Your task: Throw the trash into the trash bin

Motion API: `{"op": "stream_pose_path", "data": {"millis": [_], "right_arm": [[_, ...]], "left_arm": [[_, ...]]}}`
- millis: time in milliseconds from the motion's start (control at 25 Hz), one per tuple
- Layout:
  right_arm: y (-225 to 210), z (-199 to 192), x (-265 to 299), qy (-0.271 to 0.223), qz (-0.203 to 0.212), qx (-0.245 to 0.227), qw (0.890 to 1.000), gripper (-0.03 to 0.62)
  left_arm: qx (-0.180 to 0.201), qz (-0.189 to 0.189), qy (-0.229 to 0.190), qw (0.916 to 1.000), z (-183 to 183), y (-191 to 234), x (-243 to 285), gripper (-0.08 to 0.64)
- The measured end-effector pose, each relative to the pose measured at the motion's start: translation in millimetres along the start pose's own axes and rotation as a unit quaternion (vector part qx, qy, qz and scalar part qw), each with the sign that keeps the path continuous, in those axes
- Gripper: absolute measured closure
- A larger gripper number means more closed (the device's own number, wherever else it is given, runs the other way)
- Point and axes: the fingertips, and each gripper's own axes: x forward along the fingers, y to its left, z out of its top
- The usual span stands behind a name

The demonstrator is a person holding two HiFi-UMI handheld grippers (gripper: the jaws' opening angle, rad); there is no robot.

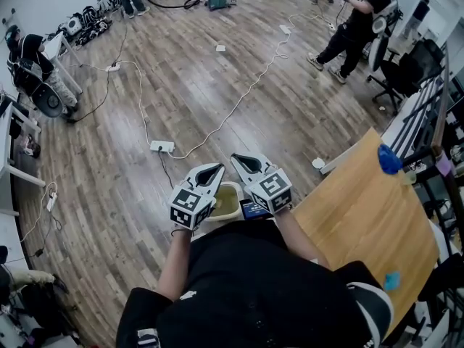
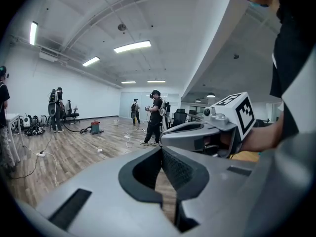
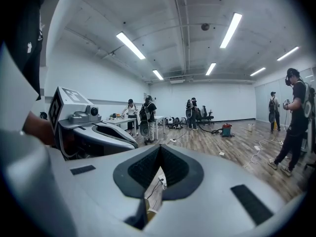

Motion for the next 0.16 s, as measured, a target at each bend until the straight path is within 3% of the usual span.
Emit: {"op": "stream_pose_path", "data": {"millis": [160], "right_arm": [[-6.2, 1.4, -2.4, -0.001, -0.002, 0.002, 1.000, 0.595]], "left_arm": [[-0.004, -0.001, 0.003, 1.0000, -0.6, -2.1, 5.6, 0.554]]}}
